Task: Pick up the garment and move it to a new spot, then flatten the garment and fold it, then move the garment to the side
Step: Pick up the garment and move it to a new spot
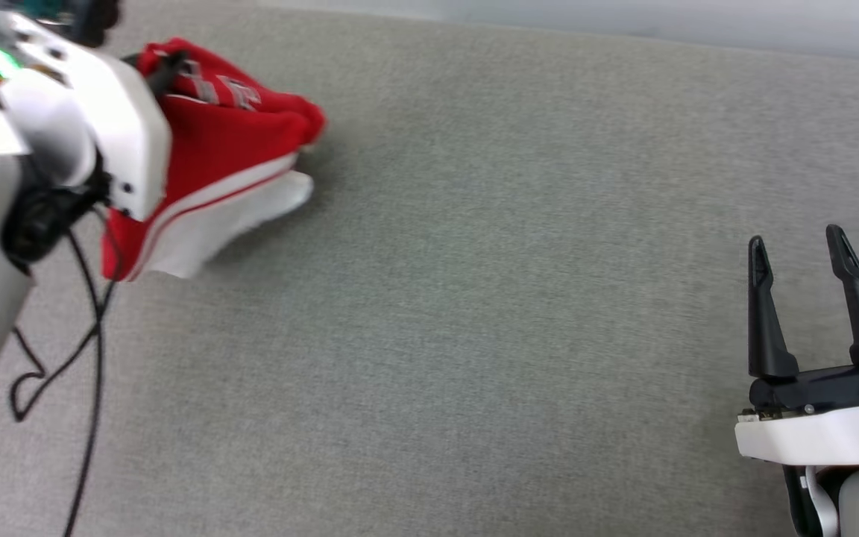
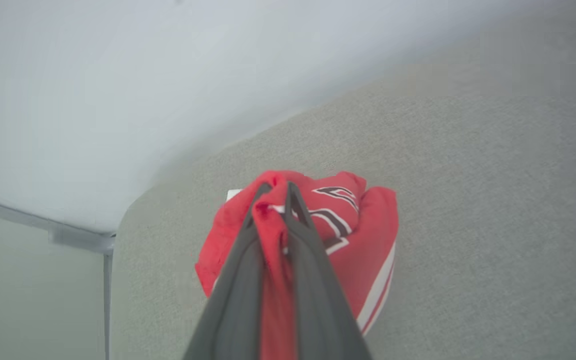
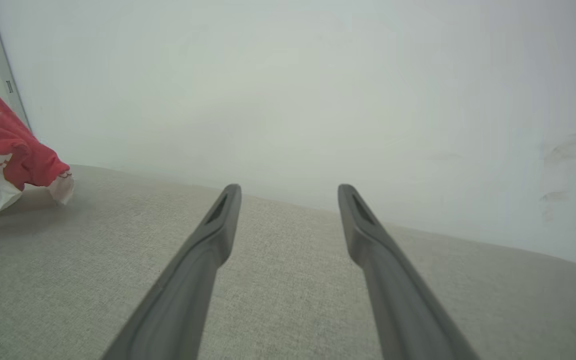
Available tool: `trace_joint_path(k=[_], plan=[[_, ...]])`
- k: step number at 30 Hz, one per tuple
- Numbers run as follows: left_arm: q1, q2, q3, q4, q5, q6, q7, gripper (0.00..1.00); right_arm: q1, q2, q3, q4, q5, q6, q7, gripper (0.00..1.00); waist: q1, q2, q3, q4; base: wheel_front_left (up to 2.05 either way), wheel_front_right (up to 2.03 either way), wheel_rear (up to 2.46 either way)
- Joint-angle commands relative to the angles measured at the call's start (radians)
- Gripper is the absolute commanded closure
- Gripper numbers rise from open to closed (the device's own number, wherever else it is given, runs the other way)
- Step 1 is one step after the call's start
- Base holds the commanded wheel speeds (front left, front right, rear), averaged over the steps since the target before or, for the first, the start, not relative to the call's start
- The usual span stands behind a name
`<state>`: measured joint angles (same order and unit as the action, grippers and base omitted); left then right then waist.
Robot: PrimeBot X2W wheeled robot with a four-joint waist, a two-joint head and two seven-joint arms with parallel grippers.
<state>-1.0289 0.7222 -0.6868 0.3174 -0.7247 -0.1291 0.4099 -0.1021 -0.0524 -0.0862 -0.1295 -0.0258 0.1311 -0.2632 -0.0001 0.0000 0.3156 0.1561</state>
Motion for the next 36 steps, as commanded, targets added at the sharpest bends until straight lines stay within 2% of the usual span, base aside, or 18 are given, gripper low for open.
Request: trace_joint_path(k=[1,11,17,21,27,36], plan=[[-0.013,-0.011,-0.008,-0.017,0.010,0.000,0.000,1.00,0.008,0.004,-0.001,0.002,0.010,-0.001,-0.002,0.00,0.0001,0.0000,-0.021,-0.026,0.00,0.00,0.00],[-0.078,-0.106,-0.171,-0.209,0.046,0.000,0.027,1.00,0.013,0.004,-0.019,0.017,0.062,-0.001,-0.002,0.00,0.0001,0.0000,-0.054,-0.152,0.00,0.00,0.00],[-0.154,-0.190,-0.274,-0.261,0.031,0.000,0.012,1.00,0.015,0.004,-0.031,0.024,0.085,-0.001,-0.003,0.00,0.0001,0.0000,-0.060,-0.235,0.00,0.00,0.00],[-0.187,-0.224,-0.335,-0.275,0.017,0.000,-0.005,1.00,0.020,0.004,-0.040,0.026,0.096,-0.001,-0.002,0.00,0.0001,0.0000,-0.059,-0.271,0.00,0.00,0.00],[-0.144,-0.223,-0.434,-0.251,-0.020,0.000,-0.023,1.00,0.020,0.004,-0.052,0.023,0.105,-0.001,-0.002,0.00,0.0001,0.0000,-0.055,-0.282,0.00,0.00,0.00],[0.032,-0.194,-0.527,-0.082,-0.074,0.001,-0.070,1.00,0.028,0.004,-0.044,0.039,0.094,-0.001,-0.002,0.00,0.0001,0.0000,-0.064,-0.256,0.00,0.00,0.00]])
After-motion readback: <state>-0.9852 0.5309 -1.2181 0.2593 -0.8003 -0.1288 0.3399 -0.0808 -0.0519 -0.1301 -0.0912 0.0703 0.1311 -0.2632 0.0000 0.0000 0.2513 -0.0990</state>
